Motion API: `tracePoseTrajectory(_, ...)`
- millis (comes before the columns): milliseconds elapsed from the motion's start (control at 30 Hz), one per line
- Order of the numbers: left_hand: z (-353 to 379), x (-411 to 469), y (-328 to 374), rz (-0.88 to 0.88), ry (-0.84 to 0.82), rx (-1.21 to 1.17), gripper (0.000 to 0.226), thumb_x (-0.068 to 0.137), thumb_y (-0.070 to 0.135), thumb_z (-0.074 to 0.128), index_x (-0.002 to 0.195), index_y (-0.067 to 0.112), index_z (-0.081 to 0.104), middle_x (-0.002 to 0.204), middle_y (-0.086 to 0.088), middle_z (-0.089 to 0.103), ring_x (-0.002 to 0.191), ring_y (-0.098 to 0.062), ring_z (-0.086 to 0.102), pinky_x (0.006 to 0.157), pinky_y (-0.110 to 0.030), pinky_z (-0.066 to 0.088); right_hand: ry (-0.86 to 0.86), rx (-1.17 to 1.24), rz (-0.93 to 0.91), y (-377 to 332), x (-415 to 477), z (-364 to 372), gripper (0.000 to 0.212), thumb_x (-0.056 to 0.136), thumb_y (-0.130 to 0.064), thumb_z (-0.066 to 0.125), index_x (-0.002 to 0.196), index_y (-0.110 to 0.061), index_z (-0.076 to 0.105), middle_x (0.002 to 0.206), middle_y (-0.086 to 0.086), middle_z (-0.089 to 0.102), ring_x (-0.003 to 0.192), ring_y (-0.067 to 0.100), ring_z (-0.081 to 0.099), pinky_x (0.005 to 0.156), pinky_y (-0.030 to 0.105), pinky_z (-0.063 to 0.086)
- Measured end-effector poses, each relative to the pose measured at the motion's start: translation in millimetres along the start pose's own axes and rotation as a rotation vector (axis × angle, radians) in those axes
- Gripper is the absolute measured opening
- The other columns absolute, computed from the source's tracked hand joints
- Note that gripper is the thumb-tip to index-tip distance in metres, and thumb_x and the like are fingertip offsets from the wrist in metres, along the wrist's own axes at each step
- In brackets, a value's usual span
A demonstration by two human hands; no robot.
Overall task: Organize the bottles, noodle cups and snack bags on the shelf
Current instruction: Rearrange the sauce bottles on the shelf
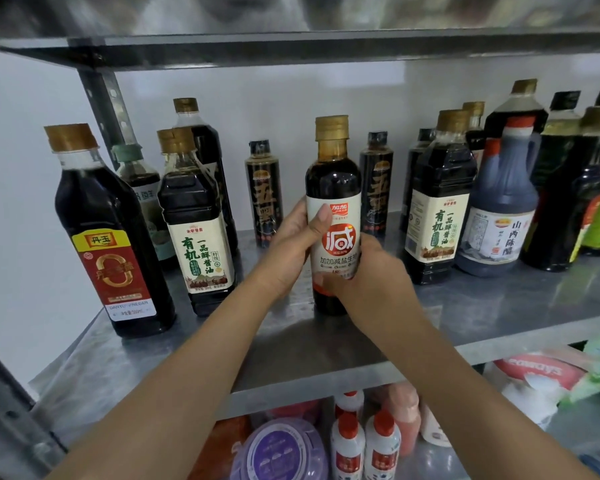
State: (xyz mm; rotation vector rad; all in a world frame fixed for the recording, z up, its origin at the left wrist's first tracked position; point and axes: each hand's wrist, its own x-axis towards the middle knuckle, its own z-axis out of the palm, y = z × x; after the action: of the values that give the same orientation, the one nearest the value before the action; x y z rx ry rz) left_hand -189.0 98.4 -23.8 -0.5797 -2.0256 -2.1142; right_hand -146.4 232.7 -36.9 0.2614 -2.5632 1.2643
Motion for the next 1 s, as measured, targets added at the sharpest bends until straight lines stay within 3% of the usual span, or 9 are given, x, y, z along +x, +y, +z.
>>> tracePoseTrajectory(67, 2.9, 0.6, 0.0, 0.016, 0.058, 0.024, 0.024, 0.097, 0.030, 0.053, 0.121, 0.026, 0.057, 0.106, 0.010, 0.073, 0.100, -0.001, 0.070, 0.080, -0.019, 0.055, -0.016, 0.015, 0.017, -1.5, 9.5, 1.4, 0.054, 0.083, -0.029, 0.079, 0.128, -0.017, 0.050, 0.118, 0.001, 0.067, 0.108, 0.021, 0.064, 0.087, 0.031, 0.052)
tracePoseTrajectory(167, 6.8, 7.6, -3.8, 0.022, 0.152, 0.122, 0.032, 0.103, 0.014, 0.048, 0.135, 0.018, 0.048, 0.114, 0.009, 0.065, 0.096, 0.008, 0.067, 0.074, -0.011, 0.052, -0.031, 0.024, 0.033, -0.3, 39.6, 6.3, 0.053, 0.082, -0.028, 0.079, 0.125, -0.014, 0.051, 0.117, 0.006, 0.068, 0.108, 0.026, 0.065, 0.092, 0.043, 0.054)
tracePoseTrajectory(267, 11.9, 21.9, -6.0, -0.050, 0.259, 0.274, 0.043, 0.105, 0.015, 0.047, 0.147, 0.015, 0.042, 0.127, 0.006, 0.057, 0.113, -0.005, 0.056, 0.085, -0.016, 0.046, -0.048, 0.041, 0.065, 0.0, 74.9, 13.9, 0.050, 0.088, -0.029, 0.073, 0.126, -0.010, 0.049, 0.118, 0.010, 0.067, 0.107, 0.030, 0.065, 0.087, 0.040, 0.054)
tracePoseTrajectory(400, 16.8, 46.0, -13.8, -0.149, 0.374, 0.364, 0.037, 0.106, 0.015, 0.046, 0.143, 0.011, 0.047, 0.125, 0.003, 0.057, 0.118, -0.012, 0.054, 0.093, -0.021, 0.039, -0.029, -0.009, 0.069, 3.7, 116.4, 28.6, 0.041, 0.093, -0.031, 0.065, 0.121, -0.006, 0.048, 0.117, 0.017, 0.065, 0.107, 0.036, 0.064, 0.079, 0.036, 0.048)
tracePoseTrajectory(533, 16.2, 85.5, -21.5, -0.235, 0.482, 0.481, 0.038, 0.097, 0.028, 0.063, 0.128, 0.007, 0.055, 0.123, -0.011, 0.065, 0.109, -0.024, 0.061, 0.092, -0.030, 0.048, -0.015, 0.085, 0.106, 10.1, 149.3, 44.9, 0.025, 0.101, -0.030, 0.050, 0.111, -0.007, 0.047, 0.115, 0.019, 0.064, 0.102, 0.036, 0.063, 0.079, 0.039, 0.051)
tracePoseTrajectory(633, 15.2, 108.8, -25.0, -0.311, 0.571, 0.528, 0.040, 0.096, 0.034, 0.064, 0.123, 0.006, 0.058, 0.122, -0.015, 0.066, 0.111, -0.030, 0.063, 0.091, -0.033, 0.050, 0.003, 0.273, 0.181, 9.1, 165.5, 52.6, 0.021, 0.105, -0.026, 0.037, 0.103, -0.008, 0.047, 0.119, 0.020, 0.064, 0.101, 0.032, 0.061, 0.085, 0.040, 0.051)
tracePoseTrajectory(800, 14.0, 116.2, -34.2, -0.311, 0.612, 0.529, 0.031, 0.096, 0.025, 0.063, 0.121, 0.008, 0.059, 0.123, -0.012, 0.066, 0.111, -0.026, 0.062, 0.082, -0.024, 0.041, -0.038, 0.238, 0.206, 14.6, 181.3, 59.3, 0.013, 0.106, -0.025, 0.037, 0.100, -0.014, 0.041, 0.114, 0.016, 0.061, 0.082, 0.022, 0.047, 0.066, 0.030, 0.035)
tracePoseTrajectory(900, 12.1, 118.6, -35.3, -0.313, 0.621, 0.533, 0.027, 0.097, 0.021, 0.060, 0.120, 0.008, 0.060, 0.124, -0.013, 0.066, 0.112, -0.026, 0.062, 0.084, -0.024, 0.042, -0.053, 0.229, 0.181, 16.2, 183.4, 60.9, 0.012, 0.105, -0.024, 0.041, 0.104, -0.012, 0.042, 0.116, 0.017, 0.059, 0.085, 0.024, 0.050, 0.071, 0.029, 0.036)
tracePoseTrajectory(1000, 14.5, 116.3, -36.7, -0.310, 0.611, 0.515, 0.027, 0.098, 0.020, 0.058, 0.121, 0.007, 0.059, 0.124, -0.012, 0.065, 0.113, -0.026, 0.061, 0.084, -0.024, 0.041, -0.054, 0.257, 0.181, 16.6, 184.2, 59.8, 0.020, 0.104, -0.026, 0.040, 0.110, -0.008, 0.046, 0.119, 0.019, 0.060, 0.106, 0.032, 0.057, 0.085, 0.034, 0.044)
